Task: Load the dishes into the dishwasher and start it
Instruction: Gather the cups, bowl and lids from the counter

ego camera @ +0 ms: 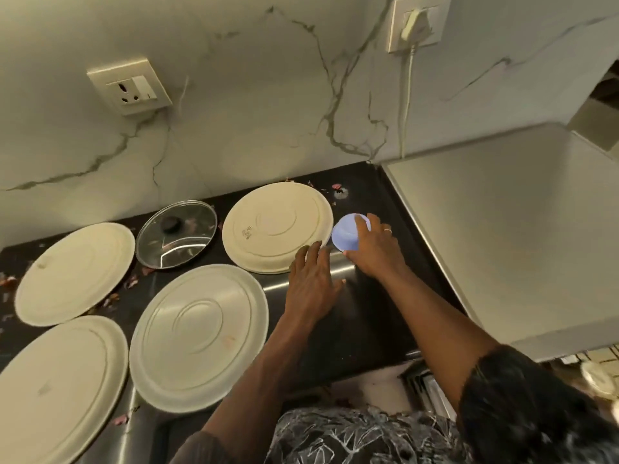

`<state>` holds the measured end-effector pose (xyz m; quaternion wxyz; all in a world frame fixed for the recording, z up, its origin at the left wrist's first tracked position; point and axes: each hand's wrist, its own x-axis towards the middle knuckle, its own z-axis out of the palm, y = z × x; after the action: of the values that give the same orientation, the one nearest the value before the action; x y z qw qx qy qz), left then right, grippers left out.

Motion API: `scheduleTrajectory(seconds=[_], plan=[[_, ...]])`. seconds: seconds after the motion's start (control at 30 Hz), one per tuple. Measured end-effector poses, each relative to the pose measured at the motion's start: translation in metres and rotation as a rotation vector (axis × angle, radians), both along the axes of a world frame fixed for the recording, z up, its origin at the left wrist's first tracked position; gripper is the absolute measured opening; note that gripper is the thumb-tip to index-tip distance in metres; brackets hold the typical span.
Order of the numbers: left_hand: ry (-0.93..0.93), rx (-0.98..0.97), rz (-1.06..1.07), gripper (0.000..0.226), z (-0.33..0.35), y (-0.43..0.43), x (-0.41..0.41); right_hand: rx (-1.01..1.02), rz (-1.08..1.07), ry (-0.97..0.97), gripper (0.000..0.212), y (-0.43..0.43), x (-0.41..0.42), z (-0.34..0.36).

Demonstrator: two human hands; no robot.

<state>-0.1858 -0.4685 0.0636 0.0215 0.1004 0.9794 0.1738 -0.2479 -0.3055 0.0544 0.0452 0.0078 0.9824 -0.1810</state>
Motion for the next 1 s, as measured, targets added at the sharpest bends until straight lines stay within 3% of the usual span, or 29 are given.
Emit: scheduleTrajectory(seconds=[0.2,0.53,0.63,0.77,1.0], plan=[[-0.018,-0.001,-0.067,0.07,-0.002,-0.004,-0.037,0.006,-0.079,-0.067,0.104,-0.015,-0.038,-0.024],[0.07,0.077,-0.129,0.068,-0.01,0.026,-0.047,-0.082,-0.073,0.068,0.097,0.025,-0.013,-0.02],[0.011,0.076,-0.043,0.072,-0.015,0.043,-0.042,-0.117,-0.094,0.119,0.091,0.053,0.009,-0.016],[-0.05,0.093,0.009,0.057,-0.016,0.082,-0.027,-0.139,-0.089,0.057,0.086,0.094,0.043,-0.027],[-0.108,0.17,0.066,0.056,-0.019,0.104,-0.008,0.022,0.0,0.076,0.092,0.09,0.061,-0.038]])
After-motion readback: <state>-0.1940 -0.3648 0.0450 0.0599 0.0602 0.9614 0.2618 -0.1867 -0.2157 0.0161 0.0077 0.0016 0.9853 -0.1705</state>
